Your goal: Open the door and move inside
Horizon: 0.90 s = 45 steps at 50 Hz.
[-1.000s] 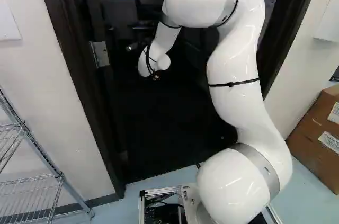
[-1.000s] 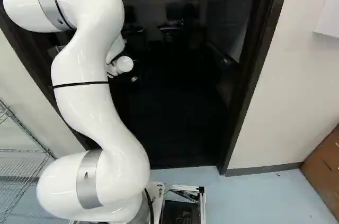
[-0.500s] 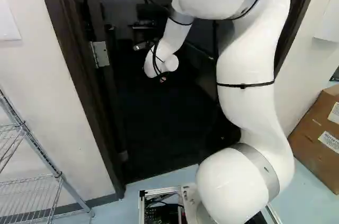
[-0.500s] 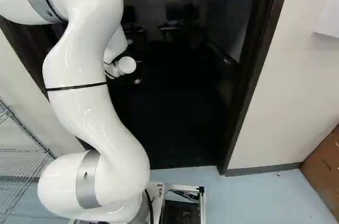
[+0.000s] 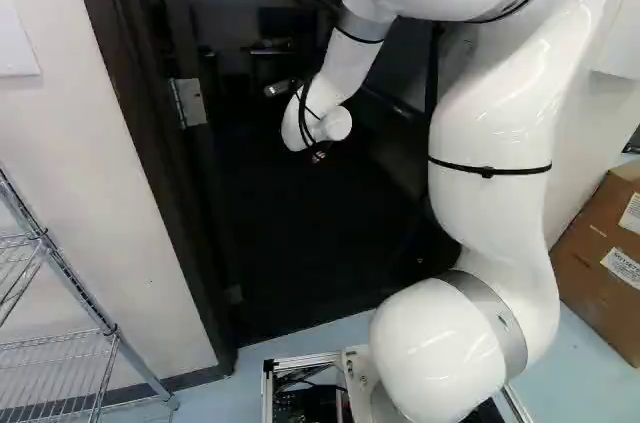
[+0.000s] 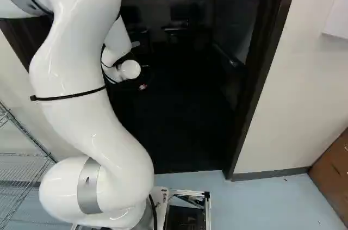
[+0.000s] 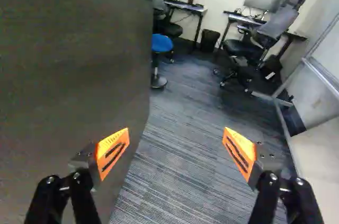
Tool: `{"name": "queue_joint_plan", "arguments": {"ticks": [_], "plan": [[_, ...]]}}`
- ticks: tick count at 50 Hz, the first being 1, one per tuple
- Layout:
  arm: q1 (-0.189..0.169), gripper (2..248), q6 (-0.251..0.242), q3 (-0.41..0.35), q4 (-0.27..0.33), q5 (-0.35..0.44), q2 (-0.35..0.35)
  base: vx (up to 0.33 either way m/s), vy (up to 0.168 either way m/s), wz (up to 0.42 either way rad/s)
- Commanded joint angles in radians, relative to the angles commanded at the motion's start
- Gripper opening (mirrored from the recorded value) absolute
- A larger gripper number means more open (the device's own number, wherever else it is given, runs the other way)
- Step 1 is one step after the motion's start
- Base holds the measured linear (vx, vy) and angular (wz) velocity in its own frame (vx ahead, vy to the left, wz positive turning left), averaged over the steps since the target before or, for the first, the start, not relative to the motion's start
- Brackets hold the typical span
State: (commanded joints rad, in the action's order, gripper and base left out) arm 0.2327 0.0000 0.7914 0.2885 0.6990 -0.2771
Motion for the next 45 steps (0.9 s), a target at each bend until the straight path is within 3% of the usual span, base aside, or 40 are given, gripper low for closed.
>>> {"name": "queue_joint_plan", "arguments": {"ticks": [45], "plan": [[-0.062, 247, 0.000, -0.251, -0.121, 0.027, 0.226, 0.000, 0.000, 0.000]]}}
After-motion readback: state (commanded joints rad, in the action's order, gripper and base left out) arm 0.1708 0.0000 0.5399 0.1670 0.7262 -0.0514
